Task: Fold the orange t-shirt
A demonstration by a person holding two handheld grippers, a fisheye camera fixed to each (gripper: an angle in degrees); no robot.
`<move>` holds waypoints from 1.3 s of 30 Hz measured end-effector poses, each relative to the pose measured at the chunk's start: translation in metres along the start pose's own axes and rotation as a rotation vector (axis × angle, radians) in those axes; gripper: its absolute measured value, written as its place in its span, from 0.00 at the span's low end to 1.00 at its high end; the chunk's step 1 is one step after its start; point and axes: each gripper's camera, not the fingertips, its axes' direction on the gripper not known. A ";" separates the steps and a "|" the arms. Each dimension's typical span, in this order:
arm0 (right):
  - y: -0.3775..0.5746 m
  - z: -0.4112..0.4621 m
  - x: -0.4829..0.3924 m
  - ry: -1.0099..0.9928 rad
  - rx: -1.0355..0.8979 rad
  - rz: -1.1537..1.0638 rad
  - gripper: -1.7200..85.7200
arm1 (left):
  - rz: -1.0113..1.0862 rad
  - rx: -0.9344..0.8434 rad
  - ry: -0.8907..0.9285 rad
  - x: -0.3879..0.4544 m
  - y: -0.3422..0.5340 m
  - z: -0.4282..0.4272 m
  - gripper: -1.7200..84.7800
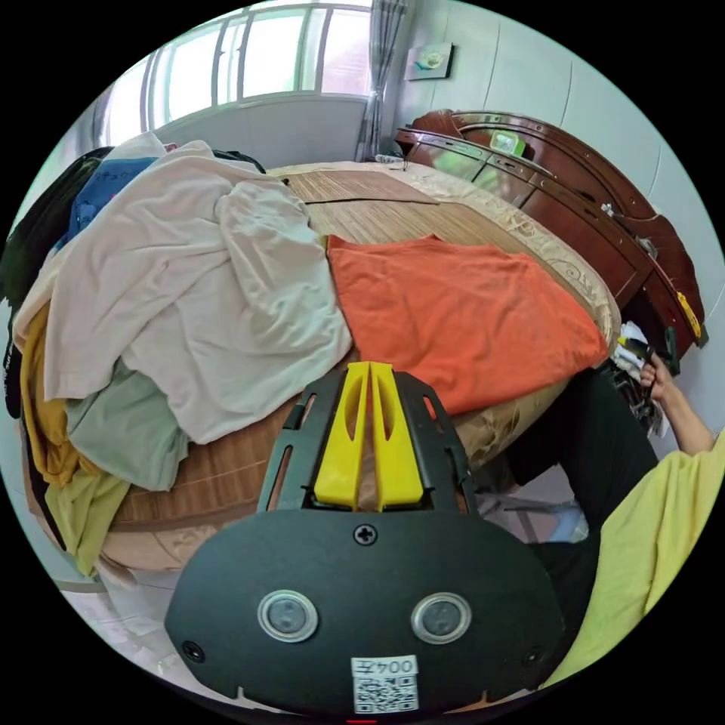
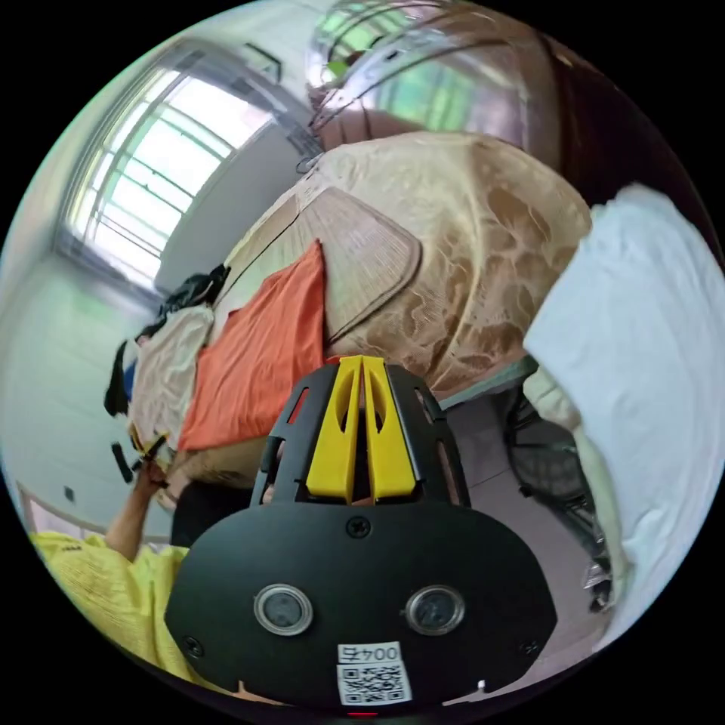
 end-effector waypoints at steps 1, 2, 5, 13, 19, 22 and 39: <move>0.000 0.005 -0.031 0.043 -0.004 -0.097 0.01 | 0.005 -0.015 0.003 -0.004 0.007 -0.003 0.03; 0.000 0.009 -0.045 0.062 -0.008 -0.138 0.01 | 0.019 -0.024 0.004 -0.005 0.012 -0.003 0.03; 0.003 0.041 -0.105 0.141 -0.041 -0.282 0.01 | 0.096 -0.073 -0.037 0.005 0.018 0.006 0.04; 0.004 0.128 -0.140 0.199 -0.256 -0.255 0.01 | 0.212 -0.070 -0.022 0.021 0.022 0.014 0.07; -0.002 0.137 -0.141 0.165 -0.284 -0.266 0.02 | 0.237 -0.088 -0.002 0.015 0.020 0.018 0.10; 0.000 0.139 -0.141 0.154 -0.277 -0.282 0.04 | 0.229 -0.069 0.009 0.012 0.015 0.018 0.10; 0.002 0.130 -0.110 0.125 -0.290 -0.314 0.09 | 0.341 -0.174 0.095 -0.007 -0.009 0.030 0.03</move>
